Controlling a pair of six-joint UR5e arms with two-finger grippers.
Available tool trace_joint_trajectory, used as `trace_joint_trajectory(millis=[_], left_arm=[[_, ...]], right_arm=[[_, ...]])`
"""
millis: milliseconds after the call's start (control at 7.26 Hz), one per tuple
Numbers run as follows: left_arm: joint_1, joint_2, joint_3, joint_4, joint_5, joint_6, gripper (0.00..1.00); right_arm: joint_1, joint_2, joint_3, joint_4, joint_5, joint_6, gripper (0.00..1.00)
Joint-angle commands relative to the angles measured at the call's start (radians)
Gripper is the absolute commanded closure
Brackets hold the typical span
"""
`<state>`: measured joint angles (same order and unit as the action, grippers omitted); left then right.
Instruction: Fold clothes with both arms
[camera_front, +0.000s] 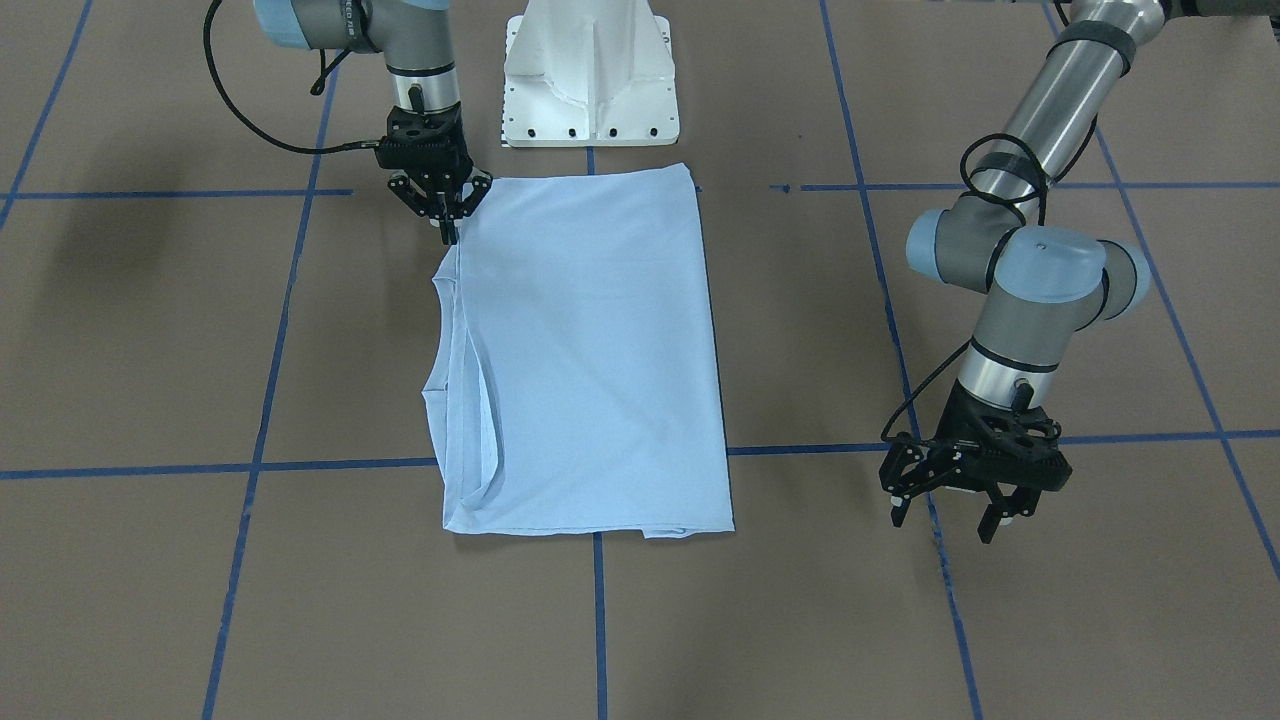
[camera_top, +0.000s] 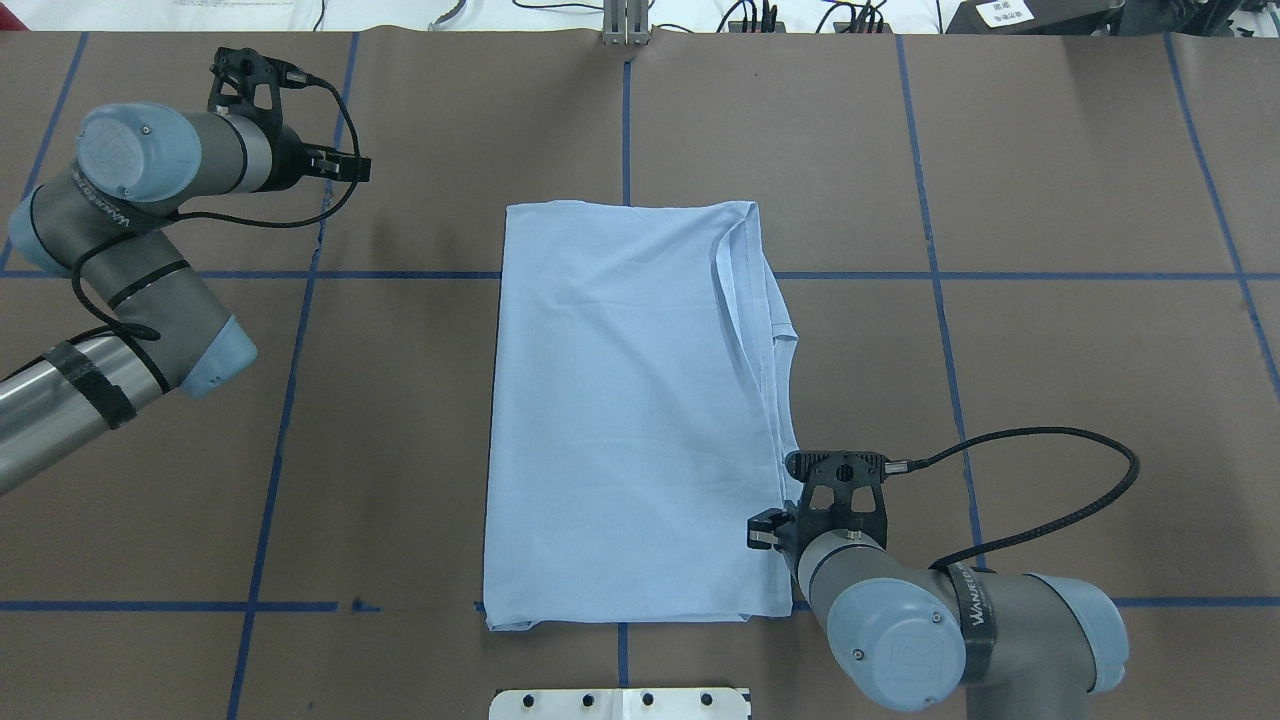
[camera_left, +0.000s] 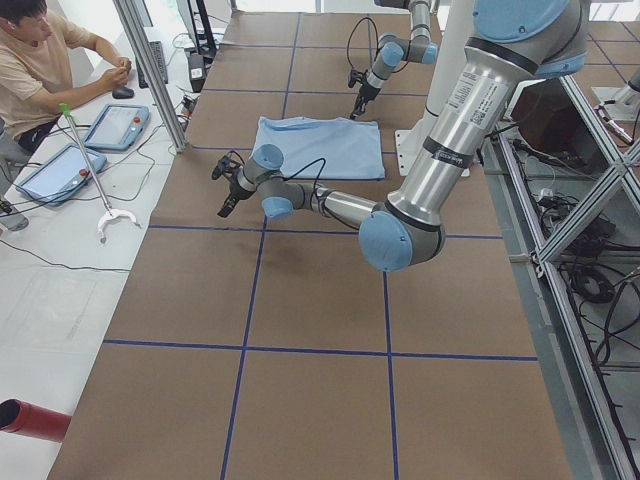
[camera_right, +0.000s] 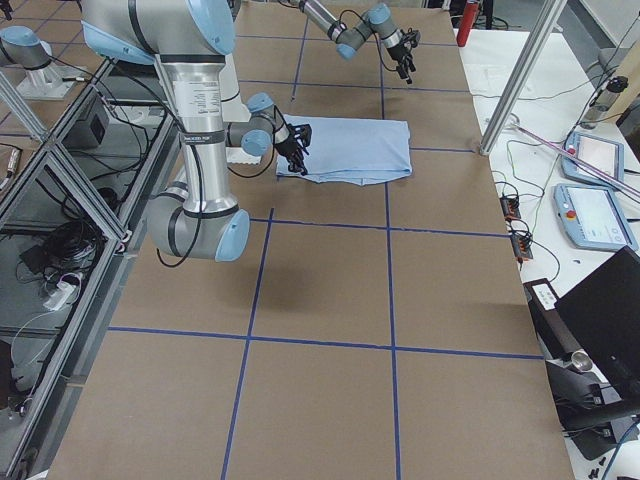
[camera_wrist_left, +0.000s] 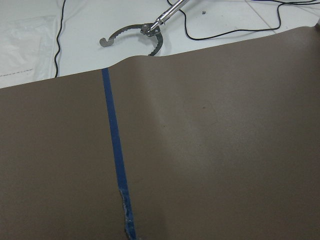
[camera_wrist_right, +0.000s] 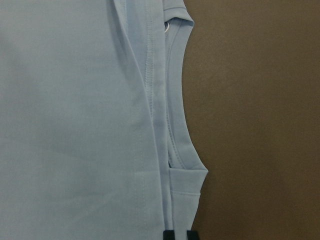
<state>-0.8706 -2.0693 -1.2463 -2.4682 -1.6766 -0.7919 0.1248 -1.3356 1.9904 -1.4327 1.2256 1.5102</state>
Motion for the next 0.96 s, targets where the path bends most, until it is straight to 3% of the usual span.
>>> trace_joint_trajectory(millis=[0, 275, 551, 826], left_arm=[[0.002, 0.000, -0.001, 0.000, 0.000, -0.001, 0.00], [0.004, 0.001, -0.053, 0.005, -0.003, -0.001, 0.00], [0.010, 0.026, -0.144, 0.017, -0.092, -0.178, 0.00], [0.129, 0.203, -0.427, 0.018, -0.091, -0.370, 0.00]], right_arm=[[0.018, 0.010, 0.005, 0.008, 0.006, -0.005, 0.00], [0.087, 0.015, 0.008, 0.076, 0.044, -0.011, 0.00], [0.102, 0.007, 0.008, 0.223, 0.064, 0.034, 0.00], [0.102, 0.001, 0.031, 0.229, 0.055, 0.216, 0.00]])
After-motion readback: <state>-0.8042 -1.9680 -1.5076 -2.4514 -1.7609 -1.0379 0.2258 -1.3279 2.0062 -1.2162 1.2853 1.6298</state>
